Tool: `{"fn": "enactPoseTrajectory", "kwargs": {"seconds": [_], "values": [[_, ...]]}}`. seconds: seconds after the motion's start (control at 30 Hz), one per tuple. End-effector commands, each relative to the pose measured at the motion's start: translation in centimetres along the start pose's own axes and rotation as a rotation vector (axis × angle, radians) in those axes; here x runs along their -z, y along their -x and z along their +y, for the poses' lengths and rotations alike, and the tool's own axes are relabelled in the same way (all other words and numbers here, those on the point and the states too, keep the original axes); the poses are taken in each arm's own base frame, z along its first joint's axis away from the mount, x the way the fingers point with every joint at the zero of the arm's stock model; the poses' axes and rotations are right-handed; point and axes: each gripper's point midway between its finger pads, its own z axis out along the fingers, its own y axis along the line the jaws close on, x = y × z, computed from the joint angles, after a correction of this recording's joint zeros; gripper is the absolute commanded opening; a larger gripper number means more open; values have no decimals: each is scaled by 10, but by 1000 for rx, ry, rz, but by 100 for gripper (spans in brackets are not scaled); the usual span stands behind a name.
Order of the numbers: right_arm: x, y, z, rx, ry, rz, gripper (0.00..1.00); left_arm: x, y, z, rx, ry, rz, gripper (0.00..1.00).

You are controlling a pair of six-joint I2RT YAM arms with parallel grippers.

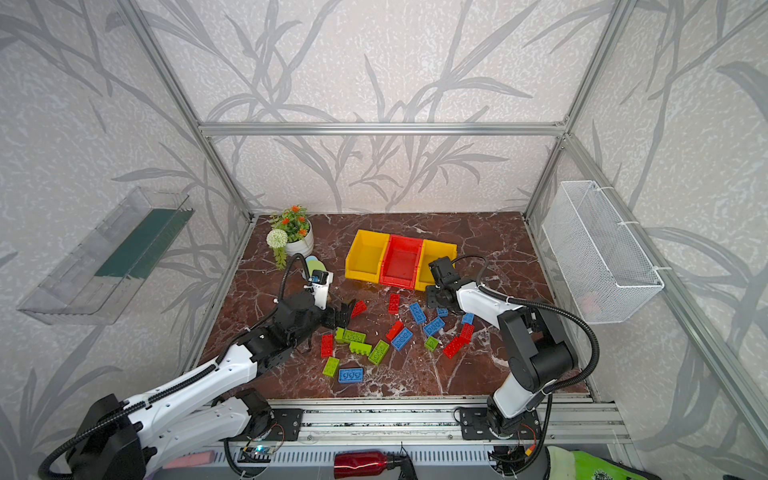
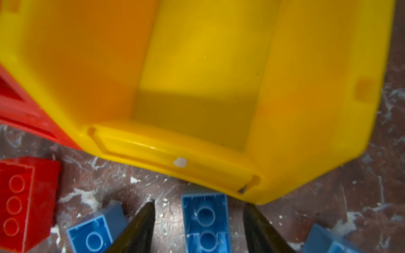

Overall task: Sort the legos into containers by color
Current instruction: 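Reach the right gripper to a blue brick while the left arm advances, then grasp the blue brick with the right gripper and lift it over the red bin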

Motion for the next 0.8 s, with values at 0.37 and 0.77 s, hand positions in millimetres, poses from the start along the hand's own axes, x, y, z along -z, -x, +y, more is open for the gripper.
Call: {"fn": "enactPoseTrajectory", "kwargs": {"seconds": [0.37, 0.77], "values": [[-6, -11, -6, -79, 74, 139, 63, -5, 21, -11, -25, -24, -20, 99], [-6, -32, 1, -75, 77, 181, 53, 4, 16, -7, -4, -22, -32, 99]]}}
